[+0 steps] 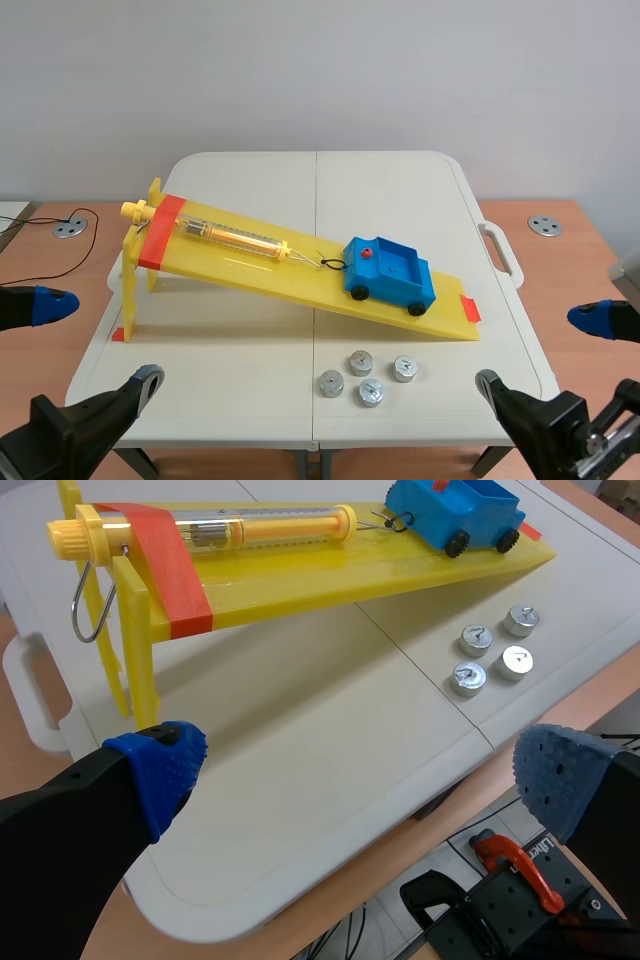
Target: Place the four metal weights on the blue cart on the ramp.
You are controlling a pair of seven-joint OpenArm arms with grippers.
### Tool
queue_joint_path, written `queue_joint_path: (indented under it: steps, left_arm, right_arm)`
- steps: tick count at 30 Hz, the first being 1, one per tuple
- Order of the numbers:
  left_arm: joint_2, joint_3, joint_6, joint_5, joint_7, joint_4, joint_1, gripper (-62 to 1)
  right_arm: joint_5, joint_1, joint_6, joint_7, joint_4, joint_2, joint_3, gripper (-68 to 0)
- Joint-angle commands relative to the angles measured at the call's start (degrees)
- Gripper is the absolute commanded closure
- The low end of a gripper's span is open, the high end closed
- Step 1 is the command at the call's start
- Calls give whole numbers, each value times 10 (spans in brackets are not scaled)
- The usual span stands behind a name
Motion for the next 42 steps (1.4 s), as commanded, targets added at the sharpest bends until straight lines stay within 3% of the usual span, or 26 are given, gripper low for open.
queue_joint_path:
  steps: [1,22,34,39,40,42]
  left_arm:
    - [-8,-6,-14,-46,-89,43,1,-623]
    - [-8,-6,-14,-46,-89,43,1,-623]
    - [-5,-6,-14,-46,-87,43,1,-623]
    - [4,-6,-15,-46,-53,43,-12,-623]
    - [5,-6,-15,-46,-50,43,-16,-616]
    - [9,-6,-14,-46,-42,43,-21,-522]
  right_arm:
    - [23,5,-17,77,24,25,21,-659]
    - [23,5,-17,77,24,25,21,-659]
    - [-15,7,-16,80,24,24,21,-659]
    - [-33,14,-15,74,24,11,20,-659]
    - [-39,17,-15,70,24,6,20,-659]
    - [-39,26,-6,67,24,-3,19,-659]
